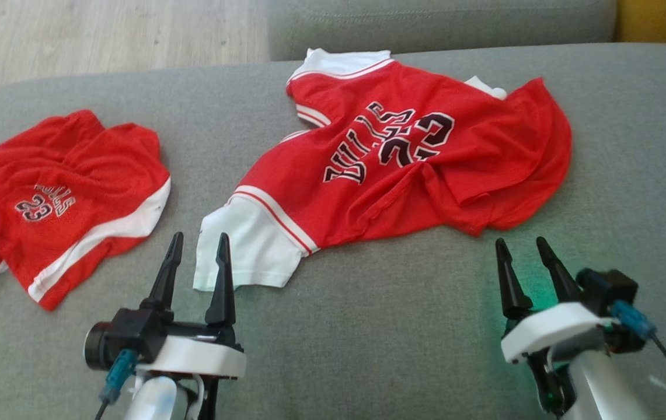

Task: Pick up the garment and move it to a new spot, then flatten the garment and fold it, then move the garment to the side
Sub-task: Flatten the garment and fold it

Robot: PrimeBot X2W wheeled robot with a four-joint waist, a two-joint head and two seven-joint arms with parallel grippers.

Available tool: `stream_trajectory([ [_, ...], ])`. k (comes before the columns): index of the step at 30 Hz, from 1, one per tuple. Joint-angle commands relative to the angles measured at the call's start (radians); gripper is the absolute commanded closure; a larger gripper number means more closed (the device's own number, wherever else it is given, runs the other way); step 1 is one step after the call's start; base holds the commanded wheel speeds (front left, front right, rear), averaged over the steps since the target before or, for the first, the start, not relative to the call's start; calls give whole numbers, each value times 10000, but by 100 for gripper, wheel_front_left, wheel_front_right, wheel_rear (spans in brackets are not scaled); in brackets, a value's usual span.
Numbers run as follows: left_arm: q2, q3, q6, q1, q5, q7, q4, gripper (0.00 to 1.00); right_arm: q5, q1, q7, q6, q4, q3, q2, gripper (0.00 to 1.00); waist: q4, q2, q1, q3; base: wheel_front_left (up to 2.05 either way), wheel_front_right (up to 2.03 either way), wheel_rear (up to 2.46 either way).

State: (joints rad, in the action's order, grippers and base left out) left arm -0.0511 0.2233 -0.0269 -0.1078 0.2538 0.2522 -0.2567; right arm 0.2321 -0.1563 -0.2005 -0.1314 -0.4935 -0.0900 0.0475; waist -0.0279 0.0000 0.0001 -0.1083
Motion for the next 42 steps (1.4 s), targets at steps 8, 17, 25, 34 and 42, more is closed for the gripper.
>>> stream_trajectory([
  [8,7,-110,30,-641,85,95,115,0,555,-1281,178,7,-993,-787,28,0,-303,0,-1,-344,0,0,0],
  [17,8,76,45,-877,72,95,151,0,813,-1968,-2,7,-2015,-1148,28,0,-551,0,-1,-661,0,0,0],
  [25,8,190,35,-995,54,95,91,0,1066,-2358,-272,7,-2560,-1263,28,0,-695,0,-1,-827,0,0,0],
  [34,8,187,48,-1001,-4,95,-23,0,1086,-2555,-473,7,-2896,-1421,65,100,-666,0,-1,-737,0,0,0],
  [42,8,-1,55,-785,-42,95,-90,0,872,-1884,-567,7,-2401,-1059,381,100,-130,0,-1,-213,0,0,0],
])
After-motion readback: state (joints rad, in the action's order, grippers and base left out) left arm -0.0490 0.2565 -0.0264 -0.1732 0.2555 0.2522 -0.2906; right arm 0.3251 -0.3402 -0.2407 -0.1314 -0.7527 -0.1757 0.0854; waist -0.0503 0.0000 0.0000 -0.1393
